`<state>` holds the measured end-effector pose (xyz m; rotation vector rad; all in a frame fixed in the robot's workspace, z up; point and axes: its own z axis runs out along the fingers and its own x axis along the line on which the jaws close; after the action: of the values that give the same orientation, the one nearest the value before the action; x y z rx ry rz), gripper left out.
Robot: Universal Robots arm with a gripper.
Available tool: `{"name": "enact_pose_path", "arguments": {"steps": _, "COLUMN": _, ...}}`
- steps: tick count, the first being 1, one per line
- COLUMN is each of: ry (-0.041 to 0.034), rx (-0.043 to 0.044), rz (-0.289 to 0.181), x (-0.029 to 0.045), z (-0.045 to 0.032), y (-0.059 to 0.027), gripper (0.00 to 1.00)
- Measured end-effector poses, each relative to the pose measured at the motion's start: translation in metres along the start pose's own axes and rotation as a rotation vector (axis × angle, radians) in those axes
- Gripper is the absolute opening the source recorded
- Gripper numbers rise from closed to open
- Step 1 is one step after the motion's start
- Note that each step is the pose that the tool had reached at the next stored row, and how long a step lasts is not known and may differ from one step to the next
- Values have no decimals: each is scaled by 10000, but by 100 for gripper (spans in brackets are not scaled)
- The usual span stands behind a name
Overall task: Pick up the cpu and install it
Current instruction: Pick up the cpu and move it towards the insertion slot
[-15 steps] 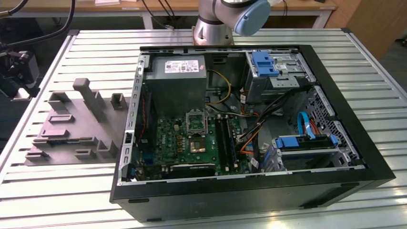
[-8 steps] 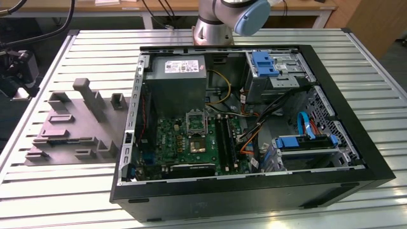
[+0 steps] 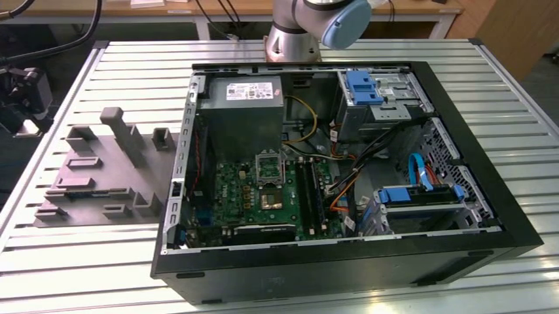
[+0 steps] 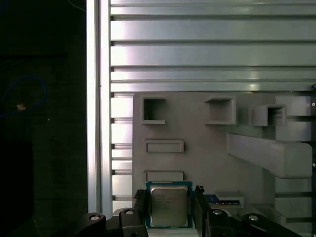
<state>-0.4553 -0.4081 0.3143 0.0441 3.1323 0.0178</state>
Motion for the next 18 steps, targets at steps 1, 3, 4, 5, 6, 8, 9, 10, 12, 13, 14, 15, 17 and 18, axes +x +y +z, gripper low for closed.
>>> {"name": "enact_pose_path", "arguments": {"steps": 1, "ry": 0, "rx": 4, "rz": 0, "x": 0, "z": -3, "y": 0, "gripper": 47}}
{"name": "enact_pose_path", "arguments": {"steps": 3, "ry": -1, "rx": 12, "rz": 0, "x": 0, "z": -7, "y": 0, "gripper": 47}}
{"name": "enact_pose_path", "arguments": {"steps": 4, "ry": -1, "rx": 16, "rz": 0, "x": 0, "z": -9, "y": 0, "gripper": 47}}
{"name": "enact_pose_path", "arguments": {"steps": 5, "ry": 0, "rx": 19, "rz": 0, "x": 0, "z": -12, "y": 1, "gripper": 47}}
{"name": "enact_pose_path", "arguments": {"steps": 6, "ry": 0, "rx": 23, "rz": 0, "x": 0, "z": -14, "y": 0, "gripper": 47}}
{"name": "enact_pose_path", "arguments": {"steps": 8, "ry": -1, "rx": 29, "rz": 0, "x": 0, "z": -18, "y": 0, "gripper": 47}}
{"name": "enact_pose_path", "arguments": {"steps": 9, "ry": -1, "rx": 32, "rz": -1, "x": 0, "z": -20, "y": 0, "gripper": 47}}
{"name": "enact_pose_path", "arguments": {"steps": 10, "ry": -1, "rx": 34, "rz": 0, "x": 0, "z": -22, "y": 1, "gripper": 47}}
{"name": "enact_pose_path", "arguments": {"steps": 12, "ry": -1, "rx": 39, "rz": 0, "x": 0, "z": -27, "y": 1, "gripper": 47}}
{"name": "enact_pose_path", "arguments": {"steps": 13, "ry": -1, "rx": 41, "rz": 0, "x": 0, "z": -29, "y": 1, "gripper": 47}}
{"name": "enact_pose_path", "arguments": {"steps": 14, "ry": -2, "rx": 42, "rz": -1, "x": 0, "z": -31, "y": 1, "gripper": 47}}
{"name": "enact_pose_path", "arguments": {"steps": 15, "ry": -1, "rx": 45, "rz": 0, "x": 0, "z": -34, "y": 1, "gripper": 47}}
{"name": "enact_pose_path", "arguments": {"steps": 17, "ry": -1, "rx": 49, "rz": -1, "x": 0, "z": -40, "y": 1, "gripper": 47}}
{"name": "enact_pose_path", "arguments": {"steps": 18, "ry": -1, "rx": 51, "rz": 0, "x": 0, "z": -44, "y": 1, "gripper": 47}}
